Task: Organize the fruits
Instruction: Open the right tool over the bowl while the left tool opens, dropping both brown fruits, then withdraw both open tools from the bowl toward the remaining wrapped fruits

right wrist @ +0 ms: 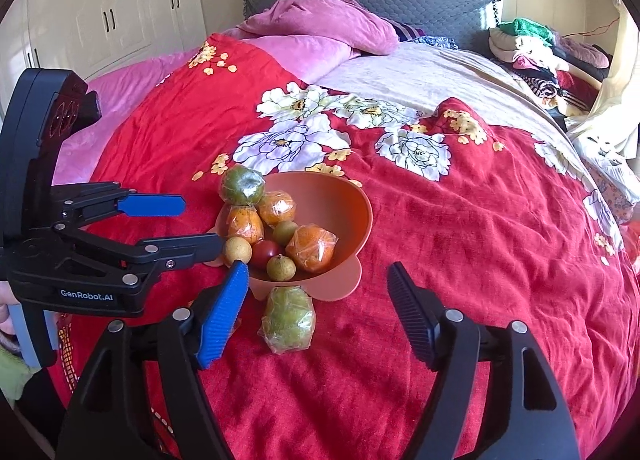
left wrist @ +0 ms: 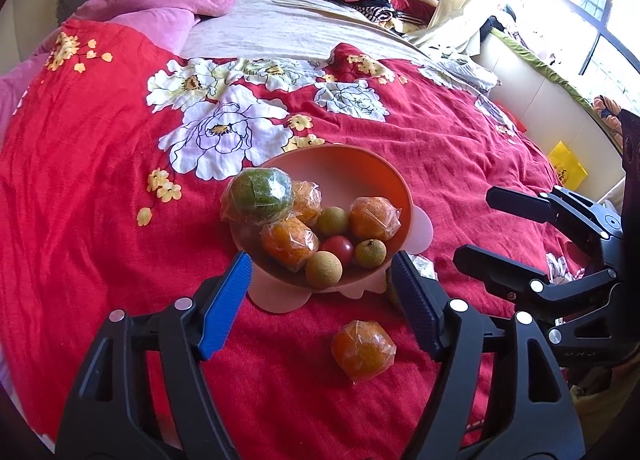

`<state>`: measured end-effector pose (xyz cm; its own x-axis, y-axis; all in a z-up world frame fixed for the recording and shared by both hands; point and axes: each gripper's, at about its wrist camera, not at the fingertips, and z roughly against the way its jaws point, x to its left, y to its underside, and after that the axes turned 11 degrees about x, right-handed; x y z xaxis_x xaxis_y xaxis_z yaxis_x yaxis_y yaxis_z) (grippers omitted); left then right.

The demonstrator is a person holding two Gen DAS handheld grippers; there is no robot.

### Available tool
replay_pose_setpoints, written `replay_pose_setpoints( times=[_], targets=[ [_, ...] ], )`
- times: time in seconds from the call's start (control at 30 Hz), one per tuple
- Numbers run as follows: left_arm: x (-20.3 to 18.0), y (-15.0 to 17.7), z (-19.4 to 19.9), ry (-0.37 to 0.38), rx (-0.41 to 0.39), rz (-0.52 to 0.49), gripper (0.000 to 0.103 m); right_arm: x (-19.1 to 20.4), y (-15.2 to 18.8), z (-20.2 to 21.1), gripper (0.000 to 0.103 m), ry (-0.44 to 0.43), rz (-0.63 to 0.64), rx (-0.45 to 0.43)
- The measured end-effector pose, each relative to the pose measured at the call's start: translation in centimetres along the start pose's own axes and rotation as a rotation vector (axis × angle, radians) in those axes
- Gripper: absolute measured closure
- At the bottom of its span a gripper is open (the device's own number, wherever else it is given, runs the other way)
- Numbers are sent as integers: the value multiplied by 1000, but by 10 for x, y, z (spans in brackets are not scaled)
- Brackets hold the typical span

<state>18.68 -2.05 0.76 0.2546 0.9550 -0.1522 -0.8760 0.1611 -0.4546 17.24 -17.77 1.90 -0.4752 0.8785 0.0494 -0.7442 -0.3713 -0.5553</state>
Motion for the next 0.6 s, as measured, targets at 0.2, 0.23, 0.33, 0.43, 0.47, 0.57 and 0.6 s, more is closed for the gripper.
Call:
replay_pose_setpoints(
  times=[0.2,0.23,0.33,0.43,0.47,0.57,0.6],
  targets=[
    [-2,3,8,-4,-13,-1,31,-2,2,8,21,5,-13,-7],
    [-2,3,9,-4,-15,-1,31,-2,3,9,21,4,-14,-9],
    [-2,4,12,-7,-19,3,28,-2,5,13,19,8,-20,-13],
    [-3,5,15,-8,-22,4,27,-2,7,16,16,9,-24,-17],
    [-3,6,16,-10,-24,6,25,-2,7,17,16,9,-25,-18],
    [-2,7,18,-10,-28,11,20,-1,8,21,14,10,-22,-21],
    [-2,8,19,-8,-30,13,20,-1,9,21,13,12,-21,-23]
  ],
)
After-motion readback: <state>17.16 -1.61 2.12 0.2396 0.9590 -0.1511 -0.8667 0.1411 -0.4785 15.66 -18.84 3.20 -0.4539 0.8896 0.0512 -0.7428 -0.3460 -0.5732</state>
